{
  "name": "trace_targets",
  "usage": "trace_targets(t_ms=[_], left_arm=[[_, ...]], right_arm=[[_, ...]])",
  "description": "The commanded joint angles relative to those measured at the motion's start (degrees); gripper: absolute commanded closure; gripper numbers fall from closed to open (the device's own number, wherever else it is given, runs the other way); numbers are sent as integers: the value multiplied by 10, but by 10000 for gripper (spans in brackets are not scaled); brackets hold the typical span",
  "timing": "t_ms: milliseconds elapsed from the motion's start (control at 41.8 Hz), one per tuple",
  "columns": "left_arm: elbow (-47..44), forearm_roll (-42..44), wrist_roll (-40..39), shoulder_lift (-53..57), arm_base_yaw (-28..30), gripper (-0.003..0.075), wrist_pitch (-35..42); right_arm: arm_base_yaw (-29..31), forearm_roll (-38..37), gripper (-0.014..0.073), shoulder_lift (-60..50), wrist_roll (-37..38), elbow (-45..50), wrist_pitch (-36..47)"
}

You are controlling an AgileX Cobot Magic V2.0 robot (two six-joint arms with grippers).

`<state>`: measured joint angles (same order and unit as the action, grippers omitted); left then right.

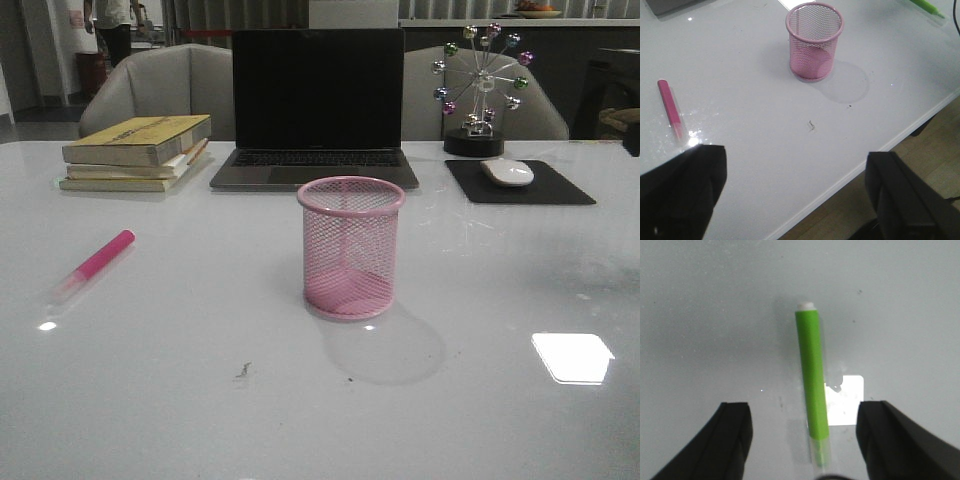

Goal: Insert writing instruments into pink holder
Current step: 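Lower the right gripper over the green marker and close on it, then lift the green marker upright with the right gripper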

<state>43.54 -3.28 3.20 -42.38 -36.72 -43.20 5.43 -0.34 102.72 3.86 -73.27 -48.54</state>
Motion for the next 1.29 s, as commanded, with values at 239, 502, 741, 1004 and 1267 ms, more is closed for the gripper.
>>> trace_targets(t_ms=[239, 502, 741, 1004, 1267], left_arm=[[14, -6, -2, -1, -4, 106, 43], [14, -7, -2, -1, -4, 106, 43], [14, -15, -2, -1, -4, 106, 43], [14, -16, -2, -1, -4, 106, 43], [14, -17, -2, -1, -4, 106, 43]], right_arm=[[5, 15, 97, 79, -24, -110, -16], [11, 7, 97, 115, -25, -132, -19], [14, 8, 97, 121, -31, -132, -9], [14, 11, 97, 122, -39, -132, -7], [14, 14, 98, 126, -43, -132, -8]])
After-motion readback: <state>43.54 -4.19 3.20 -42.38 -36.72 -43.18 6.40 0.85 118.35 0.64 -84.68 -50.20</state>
